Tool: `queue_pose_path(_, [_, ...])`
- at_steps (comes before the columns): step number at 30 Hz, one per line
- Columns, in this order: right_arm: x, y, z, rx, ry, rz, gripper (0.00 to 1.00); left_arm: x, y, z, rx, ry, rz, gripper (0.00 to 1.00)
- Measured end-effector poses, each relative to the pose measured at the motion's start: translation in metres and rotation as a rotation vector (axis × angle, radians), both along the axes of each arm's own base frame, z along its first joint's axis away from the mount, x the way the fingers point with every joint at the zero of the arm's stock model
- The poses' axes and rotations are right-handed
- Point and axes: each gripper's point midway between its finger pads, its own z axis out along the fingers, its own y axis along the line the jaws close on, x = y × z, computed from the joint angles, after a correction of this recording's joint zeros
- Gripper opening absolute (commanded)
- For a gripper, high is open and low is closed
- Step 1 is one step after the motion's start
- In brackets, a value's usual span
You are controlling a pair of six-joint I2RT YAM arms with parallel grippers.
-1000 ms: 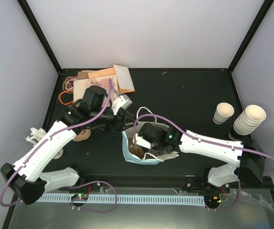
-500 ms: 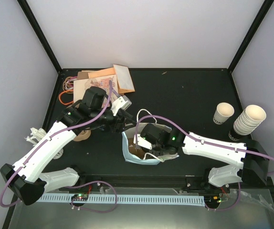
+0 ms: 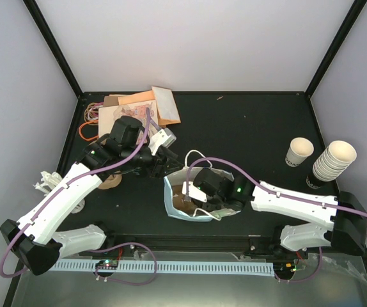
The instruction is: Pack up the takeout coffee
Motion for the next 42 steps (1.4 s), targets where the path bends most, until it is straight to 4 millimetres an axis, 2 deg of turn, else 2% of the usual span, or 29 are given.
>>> queue_pose_path(42, [0.004,0.008,0.003,-0.006,-0.001,0.007,0.29,-0.002,0.006,-0.006,0.029,0.0,0.02,0.58])
